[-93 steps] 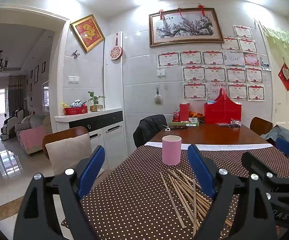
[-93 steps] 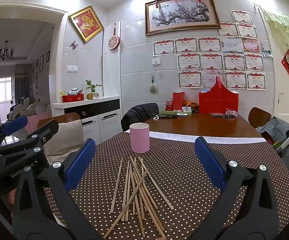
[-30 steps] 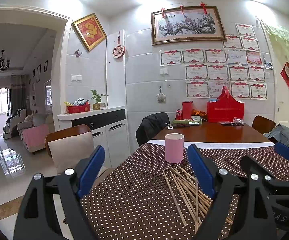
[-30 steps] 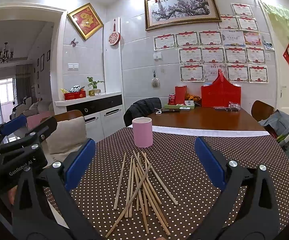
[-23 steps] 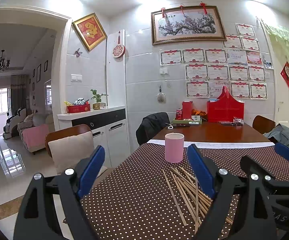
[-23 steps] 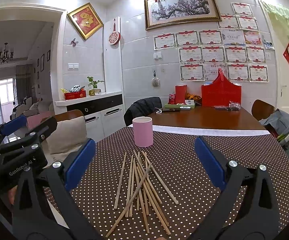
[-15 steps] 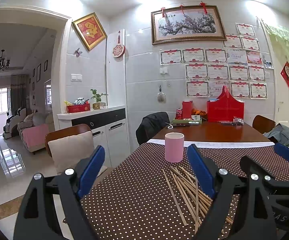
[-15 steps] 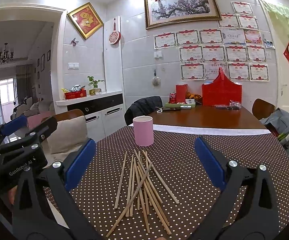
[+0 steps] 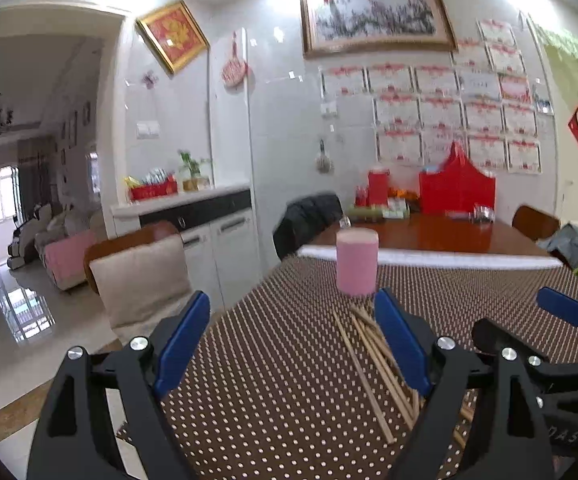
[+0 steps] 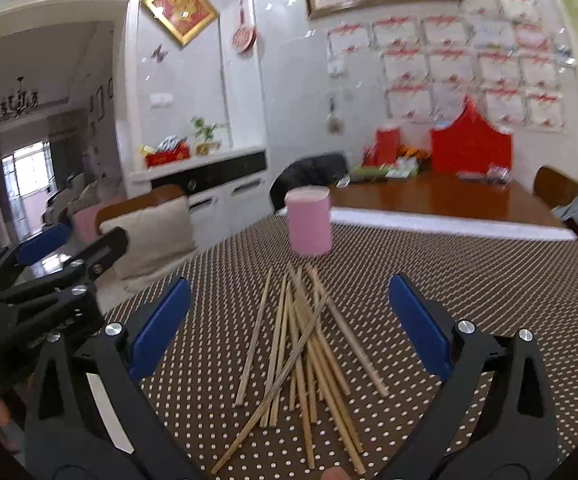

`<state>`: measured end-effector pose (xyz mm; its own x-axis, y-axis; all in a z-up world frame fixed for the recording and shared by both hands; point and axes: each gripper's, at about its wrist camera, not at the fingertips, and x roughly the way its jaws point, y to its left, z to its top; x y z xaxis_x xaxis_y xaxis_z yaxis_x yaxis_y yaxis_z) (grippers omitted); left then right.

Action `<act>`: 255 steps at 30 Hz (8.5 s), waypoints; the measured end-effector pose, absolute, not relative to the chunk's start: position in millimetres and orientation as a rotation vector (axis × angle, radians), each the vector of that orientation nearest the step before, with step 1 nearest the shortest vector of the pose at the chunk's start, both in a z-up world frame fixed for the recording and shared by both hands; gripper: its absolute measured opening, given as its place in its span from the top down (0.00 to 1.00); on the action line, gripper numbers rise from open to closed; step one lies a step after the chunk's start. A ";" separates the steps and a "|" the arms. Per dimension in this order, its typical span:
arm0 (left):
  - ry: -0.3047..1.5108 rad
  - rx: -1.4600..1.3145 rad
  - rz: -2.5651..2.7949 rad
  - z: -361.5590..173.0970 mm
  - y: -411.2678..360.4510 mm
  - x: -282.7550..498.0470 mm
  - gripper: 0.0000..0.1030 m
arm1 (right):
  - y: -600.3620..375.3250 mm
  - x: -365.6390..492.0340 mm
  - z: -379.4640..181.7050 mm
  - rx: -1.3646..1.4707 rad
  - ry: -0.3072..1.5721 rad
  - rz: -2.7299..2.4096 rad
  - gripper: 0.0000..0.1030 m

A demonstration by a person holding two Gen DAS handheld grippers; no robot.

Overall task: Organize utensils
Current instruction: 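Lower the left gripper onto one wooden chopstick and close while the right gripper grasps another, then lift the held chopsticks upright and carry both grippers over the pink cup, then lower the chopsticks into the pink cup and open both grippers, then move both open grippers back over the chopstick pile, then close the left gripper on a chopstick while the right gripper grasps another chopstick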

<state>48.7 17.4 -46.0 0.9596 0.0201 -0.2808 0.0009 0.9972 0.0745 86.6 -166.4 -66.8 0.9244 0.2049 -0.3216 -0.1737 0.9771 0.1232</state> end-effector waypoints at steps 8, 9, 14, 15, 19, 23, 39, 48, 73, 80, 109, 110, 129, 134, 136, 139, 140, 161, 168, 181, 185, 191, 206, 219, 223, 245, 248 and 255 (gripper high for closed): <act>0.532 0.099 -0.097 -86.7 8.9 99.4 0.19 | -182.5 120.8 -91.2 0.060 0.505 0.123 0.06; 0.556 0.110 -0.100 -90.6 7.6 105.1 0.19 | -187.1 126.4 -96.3 0.051 0.532 0.105 0.06; 0.673 0.101 -0.129 -107.9 4.8 134.1 0.19 | -205.3 148.0 -116.6 -0.012 0.614 0.039 0.06; 0.688 0.098 -0.138 -109.7 3.6 138.2 0.19 | -208.0 155.6 -119.8 -0.034 0.637 0.030 0.06; 0.757 0.116 -0.172 -118.5 -4.1 162.2 0.20 | -210.3 183.4 -127.0 -0.101 0.714 0.064 0.06; 0.836 0.128 -0.203 -127.6 -11.5 194.2 0.20 | -204.3 213.7 -130.0 -0.153 0.784 0.138 0.11; 1.104 0.160 -0.232 -152.2 -31.3 307.5 0.54 | -191.8 317.4 -150.1 -0.278 1.119 0.334 0.52; 1.160 0.132 -0.214 -150.2 -24.5 347.5 0.89 | -171.4 383.2 -148.5 -0.283 1.255 0.413 0.71; 0.675 -0.115 -0.344 -64.7 -10.0 369.2 0.95 | -213.0 423.7 -60.1 -0.022 0.888 0.494 0.94; 0.482 -0.063 -0.379 -21.4 -38.9 363.4 0.95 | -215.2 401.1 -31.4 0.041 0.727 0.486 0.94; 0.003 -0.185 -0.222 29.5 -47.0 435.4 0.94 | -217.8 447.7 19.1 0.267 0.145 0.287 0.94; 0.001 -0.182 -0.218 28.0 -47.8 437.8 0.94 | -217.8 447.7 18.1 0.267 0.134 0.282 0.94; 0.148 -0.129 -0.207 -11.2 -38.7 448.7 0.75 | -201.3 462.4 -1.1 0.255 0.109 0.271 0.93; 0.163 -0.129 -0.194 -10.0 -32.2 439.8 0.66 | -199.5 457.5 -6.7 0.239 0.131 0.280 0.93; 0.169 -0.117 -0.185 -8.7 -30.4 436.6 0.63 | -199.9 455.8 -7.0 0.236 0.140 0.289 0.93; 0.169 -0.095 -0.169 -7.3 -28.7 430.9 0.56 | -200.6 452.0 -7.2 0.222 0.149 0.290 0.93; 0.169 -0.090 -0.165 -6.4 -28.2 428.8 0.54 | -200.4 451.0 -7.5 0.218 0.152 0.293 0.93; 0.237 -0.085 -0.129 -2.2 -11.3 397.7 0.38 | -194.5 433.8 -28.7 0.159 0.320 0.304 0.88; 0.254 -0.093 -0.108 0.0 -1.9 381.7 0.38 | -194.9 413.4 -28.4 0.149 0.315 0.287 0.58; 0.372 -0.059 -0.102 -14.5 9.5 332.4 0.35 | -205.5 363.6 -34.1 0.095 0.401 0.287 0.51; 0.504 -0.022 -0.140 -34.6 6.1 315.4 0.35 | -209.7 346.5 -52.1 0.055 0.496 0.294 0.50; 0.688 0.007 -0.251 -72.9 -10.8 285.0 0.35 | -218.4 311.7 -85.5 0.038 0.630 0.295 0.50; 0.933 0.074 -0.489 -133.3 -57.3 229.2 0.39 | -238.4 235.4 -138.6 0.065 0.791 0.294 0.50; 1.043 0.077 -0.500 -152.2 -70.4 238.5 0.92 | -239.7 236.2 -146.4 0.077 0.824 0.314 0.50; 1.039 0.054 -0.503 -152.5 -66.2 242.1 0.94 | -239.8 241.2 -148.2 0.079 0.835 0.317 0.50; 1.019 -0.131 -0.215 -148.5 25.6 308.2 0.94 | -197.0 334.9 -164.3 -0.003 1.005 0.320 0.50; 1.030 -0.120 -0.198 -150.6 25.1 317.3 0.94 | -188.3 347.0 -164.0 -0.055 1.049 0.318 0.51; 1.049 -0.093 -0.184 -154.5 25.7 330.6 0.94 | -168.2 364.2 -162.5 -0.212 1.150 0.319 0.53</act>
